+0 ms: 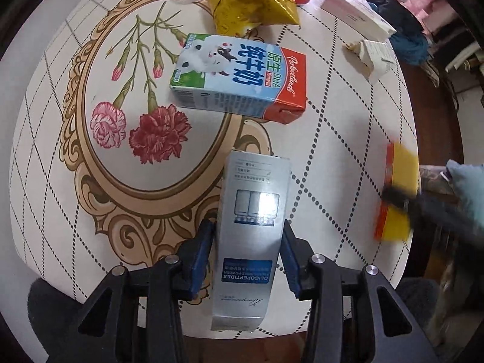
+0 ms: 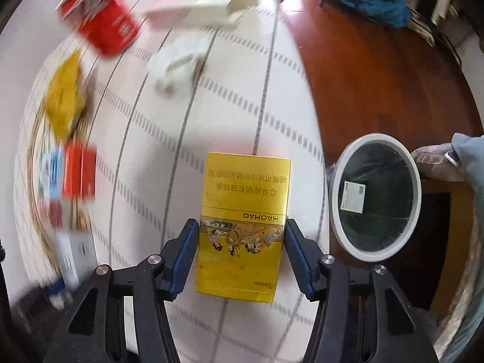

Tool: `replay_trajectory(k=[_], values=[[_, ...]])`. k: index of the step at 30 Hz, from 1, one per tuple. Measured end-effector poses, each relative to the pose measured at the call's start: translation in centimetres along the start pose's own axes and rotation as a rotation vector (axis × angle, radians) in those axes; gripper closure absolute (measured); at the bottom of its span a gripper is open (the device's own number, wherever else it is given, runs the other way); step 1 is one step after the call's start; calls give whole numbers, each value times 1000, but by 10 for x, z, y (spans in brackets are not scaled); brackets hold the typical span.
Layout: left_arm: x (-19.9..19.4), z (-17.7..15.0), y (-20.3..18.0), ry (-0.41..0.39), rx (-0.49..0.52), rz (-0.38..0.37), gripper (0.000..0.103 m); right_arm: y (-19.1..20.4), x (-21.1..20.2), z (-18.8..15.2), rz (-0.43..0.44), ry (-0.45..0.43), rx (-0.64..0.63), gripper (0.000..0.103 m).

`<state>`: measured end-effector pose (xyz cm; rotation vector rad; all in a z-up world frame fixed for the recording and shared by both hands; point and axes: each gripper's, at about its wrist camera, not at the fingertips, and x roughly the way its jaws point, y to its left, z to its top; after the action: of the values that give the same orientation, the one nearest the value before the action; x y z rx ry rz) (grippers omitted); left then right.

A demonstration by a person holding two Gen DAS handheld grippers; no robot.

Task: Collect trash
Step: 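Grasp the white box with the left tool while the right tool grasps the yellow box, then carry both boxes over the white bin and open both tools to drop them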

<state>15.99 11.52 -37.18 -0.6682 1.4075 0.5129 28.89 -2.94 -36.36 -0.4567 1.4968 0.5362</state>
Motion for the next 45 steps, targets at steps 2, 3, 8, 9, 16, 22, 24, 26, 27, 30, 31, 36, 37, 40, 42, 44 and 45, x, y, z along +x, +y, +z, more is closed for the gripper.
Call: replay_trajectory(k=[2,3,8,9,16,22,24,26,27,30,31,36,37,40,42,44,45], values=[[1,-4,-6,-5,19,5,63,-1,0,-19,2,18,-23,44],[1,-6,-9,-7,27,9,63,-4,-1,-30,2,27,-29,44],[1,-13,-17,-17,46,28,63,-7,-1,-49,12,27,-15,43],[1,-14,-17,-21,45,30,64,-6,-1,-47,4,25,-17,43],[-7,-30,-15,-76,62,76,71,0,0,-50,-46,-6,-36,44],[-44,-47,-26,-170,97,87,71,-5,-16,-62,-16,-55,-21,44],[-59,-54,-33,-204,117,87,71,-11,-27,-66,-3,-87,-13,44],[-76,-57,-39,-238,137,76,71,-17,-41,-70,14,-122,-3,44],[-86,-58,-43,-255,145,69,71,-20,-49,-72,18,-142,-1,44],[-115,-55,-61,-303,173,40,71,-33,-75,-75,45,-197,15,44],[-126,-54,-67,-317,182,24,71,-39,-85,-75,52,-214,22,44],[-162,-47,-105,-378,245,-57,71,-85,-135,-79,77,-313,81,44],[-167,-45,-117,-385,262,-82,71,-95,-143,-79,77,-329,94,44],[-173,-39,-151,-383,312,-152,71,-138,-167,-84,71,-370,150,44],[-170,-31,-176,-366,343,-196,71,-161,-175,-86,58,-383,182,44],[-157,-20,-206,-329,366,-237,71,-191,-173,-86,34,-382,220,44],[-147,-15,-220,-305,380,-257,71,-204,-169,-86,28,-374,236,44]])
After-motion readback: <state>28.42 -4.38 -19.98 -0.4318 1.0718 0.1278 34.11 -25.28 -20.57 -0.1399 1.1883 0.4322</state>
